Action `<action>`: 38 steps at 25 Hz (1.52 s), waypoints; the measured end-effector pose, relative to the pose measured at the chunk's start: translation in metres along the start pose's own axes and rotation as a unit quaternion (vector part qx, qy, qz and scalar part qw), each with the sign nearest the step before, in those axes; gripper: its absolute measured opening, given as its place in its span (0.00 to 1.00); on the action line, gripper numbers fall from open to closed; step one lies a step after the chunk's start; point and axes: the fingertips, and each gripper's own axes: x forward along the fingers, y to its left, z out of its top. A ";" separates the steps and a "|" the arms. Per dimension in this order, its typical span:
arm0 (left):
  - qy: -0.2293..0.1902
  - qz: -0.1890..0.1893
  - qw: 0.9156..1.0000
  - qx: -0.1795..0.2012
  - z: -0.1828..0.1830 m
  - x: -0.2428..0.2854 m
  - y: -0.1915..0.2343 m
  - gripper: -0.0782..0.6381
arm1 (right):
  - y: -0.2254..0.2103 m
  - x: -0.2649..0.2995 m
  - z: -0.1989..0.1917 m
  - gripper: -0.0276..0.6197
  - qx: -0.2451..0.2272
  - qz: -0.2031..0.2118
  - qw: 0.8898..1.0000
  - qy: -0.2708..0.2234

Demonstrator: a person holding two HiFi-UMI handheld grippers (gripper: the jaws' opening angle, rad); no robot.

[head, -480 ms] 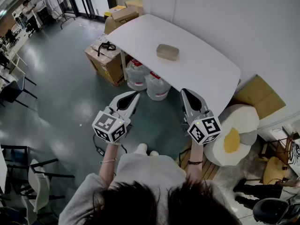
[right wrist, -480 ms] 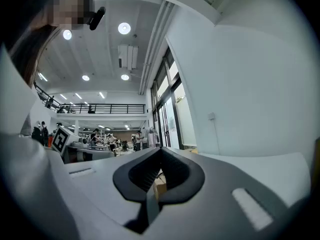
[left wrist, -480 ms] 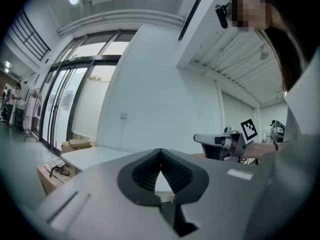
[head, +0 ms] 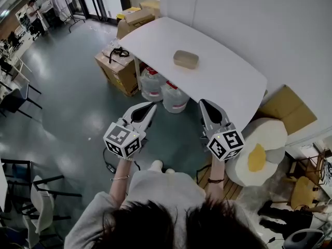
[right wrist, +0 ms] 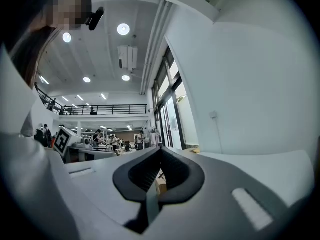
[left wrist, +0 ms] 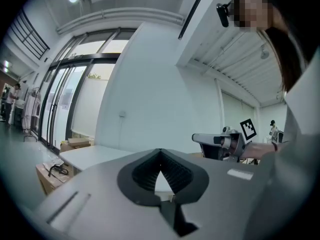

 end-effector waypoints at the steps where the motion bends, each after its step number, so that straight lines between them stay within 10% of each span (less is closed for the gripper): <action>1: -0.001 0.001 1.000 0.000 0.000 0.002 0.000 0.10 | -0.002 0.000 0.000 0.06 0.004 0.002 1.000 -0.001; 38: 0.007 -0.047 0.999 -0.007 0.004 0.102 0.105 0.10 | -0.082 0.112 -0.023 0.06 0.039 -0.063 0.997 0.004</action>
